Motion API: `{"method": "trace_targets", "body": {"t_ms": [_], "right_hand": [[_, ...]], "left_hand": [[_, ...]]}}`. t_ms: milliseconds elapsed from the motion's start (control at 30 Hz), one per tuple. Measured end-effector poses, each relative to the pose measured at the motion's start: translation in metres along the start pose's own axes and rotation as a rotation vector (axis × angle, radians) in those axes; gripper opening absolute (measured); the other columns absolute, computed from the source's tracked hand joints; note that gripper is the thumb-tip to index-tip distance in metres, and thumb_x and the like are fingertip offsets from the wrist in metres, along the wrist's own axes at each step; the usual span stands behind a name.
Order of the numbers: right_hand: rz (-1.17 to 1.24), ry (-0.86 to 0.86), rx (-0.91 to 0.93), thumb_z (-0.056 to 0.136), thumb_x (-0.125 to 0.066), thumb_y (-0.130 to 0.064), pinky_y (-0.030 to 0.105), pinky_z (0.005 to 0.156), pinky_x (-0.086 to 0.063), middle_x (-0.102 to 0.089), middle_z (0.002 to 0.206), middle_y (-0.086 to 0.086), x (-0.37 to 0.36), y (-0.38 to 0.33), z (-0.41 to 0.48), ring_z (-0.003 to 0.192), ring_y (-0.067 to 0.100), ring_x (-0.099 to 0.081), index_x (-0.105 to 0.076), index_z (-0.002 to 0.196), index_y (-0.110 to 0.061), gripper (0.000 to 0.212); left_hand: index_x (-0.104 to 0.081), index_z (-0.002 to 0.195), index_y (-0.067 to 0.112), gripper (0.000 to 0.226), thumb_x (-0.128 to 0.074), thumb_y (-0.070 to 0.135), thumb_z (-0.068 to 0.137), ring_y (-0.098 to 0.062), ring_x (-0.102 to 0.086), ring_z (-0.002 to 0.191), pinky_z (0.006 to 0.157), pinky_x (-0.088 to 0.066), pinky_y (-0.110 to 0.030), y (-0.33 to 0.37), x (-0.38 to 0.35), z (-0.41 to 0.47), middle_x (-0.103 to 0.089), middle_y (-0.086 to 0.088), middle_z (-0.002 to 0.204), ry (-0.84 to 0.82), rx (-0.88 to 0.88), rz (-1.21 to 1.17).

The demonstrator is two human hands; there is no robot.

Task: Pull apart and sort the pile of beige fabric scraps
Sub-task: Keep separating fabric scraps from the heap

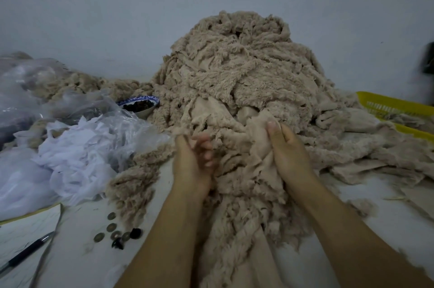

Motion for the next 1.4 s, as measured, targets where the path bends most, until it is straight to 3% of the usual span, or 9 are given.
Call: {"method": "trace_targets", "body": {"t_ms": [67,200,333,567,767,967,1100,1267,1400], "right_hand": [[-0.078,0.090,0.017,0.101,-0.045,-0.049,0.011,0.059,-0.047,-0.070,0.080,-0.008,-0.001,0.003,0.001,0.070,0.001,-0.062,-0.064,0.084,-0.030,0.033],[0.001,0.091,0.030,0.103,-0.049,-0.038,0.013,0.052,-0.046,-0.067,0.066,-0.010,-0.004,0.004,0.001,0.059,-0.001,-0.061,-0.063,0.082,-0.022,0.030],[0.029,0.095,-0.021,0.100,-0.049,-0.048,0.012,0.057,-0.050,-0.072,0.076,-0.016,-0.005,0.005,0.003,0.068,-0.004,-0.066,-0.067,0.087,-0.029,0.029],[-0.034,-0.102,-0.097,0.089,-0.036,-0.069,0.004,0.063,-0.044,-0.066,0.081,-0.037,-0.013,0.002,-0.004,0.078,-0.022,-0.058,-0.070,0.093,-0.037,0.047],[-0.080,-0.261,-0.049,0.093,-0.059,-0.050,0.026,0.063,-0.047,-0.064,0.078,0.004,-0.011,0.004,-0.006,0.072,0.018,-0.059,-0.062,0.067,-0.026,0.035],[-0.008,-0.118,-0.070,0.100,-0.053,-0.041,0.015,0.064,-0.050,-0.073,0.077,-0.013,-0.008,0.007,-0.002,0.073,0.002,-0.068,-0.070,0.086,-0.020,0.030],[0.014,-0.100,-0.063,0.102,-0.049,-0.042,0.006,0.059,-0.048,-0.074,0.080,-0.021,-0.008,0.008,-0.001,0.075,-0.007,-0.068,-0.069,0.089,-0.031,0.026],[0.021,-0.159,-0.096,0.092,-0.048,-0.063,0.006,0.065,-0.051,-0.071,0.091,-0.030,-0.009,0.005,-0.004,0.084,-0.015,-0.065,-0.063,0.096,-0.045,0.024],[-0.154,-0.374,-0.080,0.063,-0.055,-0.091,0.013,0.085,-0.053,-0.065,0.115,-0.028,-0.019,0.009,-0.010,0.103,-0.010,-0.062,-0.051,0.126,-0.048,0.076]], "left_hand": [[-0.071,0.072,0.014,0.066,-0.033,0.063,0.098,-0.013,-0.054,0.046,0.040,-0.040,-0.022,-0.016,-0.019,-0.008,-0.064,-0.003,0.064,-0.104,0.016,0.306],[-0.073,0.101,0.038,0.038,-0.055,0.066,0.083,-0.010,-0.070,0.087,0.061,-0.051,-0.021,-0.033,-0.028,-0.018,-0.075,0.006,0.101,-0.345,-0.165,1.064],[-0.078,0.087,0.037,0.023,-0.058,0.039,0.097,-0.004,-0.072,0.082,0.067,-0.054,-0.015,-0.032,-0.022,-0.026,-0.078,0.007,0.089,-0.489,-0.119,0.787],[-0.058,0.134,0.000,0.042,-0.045,0.028,0.105,-0.037,-0.060,0.124,0.104,-0.047,-0.048,-0.013,-0.014,-0.011,-0.063,-0.022,0.131,-0.260,0.178,-0.019],[-0.056,0.138,0.005,0.050,-0.049,0.024,0.092,-0.032,-0.057,0.128,0.109,-0.043,-0.043,0.003,-0.002,0.000,-0.061,-0.021,0.135,-0.236,0.212,-0.439],[-0.054,0.138,0.007,0.095,-0.049,0.078,0.075,-0.034,-0.060,0.125,0.106,-0.048,-0.045,-0.008,-0.012,-0.008,-0.062,-0.018,0.135,-0.410,0.218,-0.113],[-0.075,0.115,0.009,0.061,-0.077,0.051,0.070,-0.020,-0.070,0.110,0.091,-0.055,-0.033,-0.021,-0.016,-0.014,-0.073,-0.008,0.119,-0.435,0.154,0.353],[-0.075,0.111,0.007,0.038,-0.078,0.028,0.079,-0.023,-0.071,0.106,0.091,-0.057,-0.036,-0.025,-0.015,-0.013,-0.075,-0.011,0.112,-0.374,0.108,0.354],[-0.079,0.071,0.008,0.033,-0.074,0.038,0.083,-0.023,-0.074,0.066,0.060,-0.058,-0.031,-0.019,-0.014,-0.013,-0.074,-0.012,0.070,-0.300,0.014,0.423]]}}
Point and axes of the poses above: each hand's wrist, its own z-axis towards the middle knuckle, its own x-axis out of the back of the hand, y = z × x, the point moved 2 cm from there along z, towards the middle knuckle
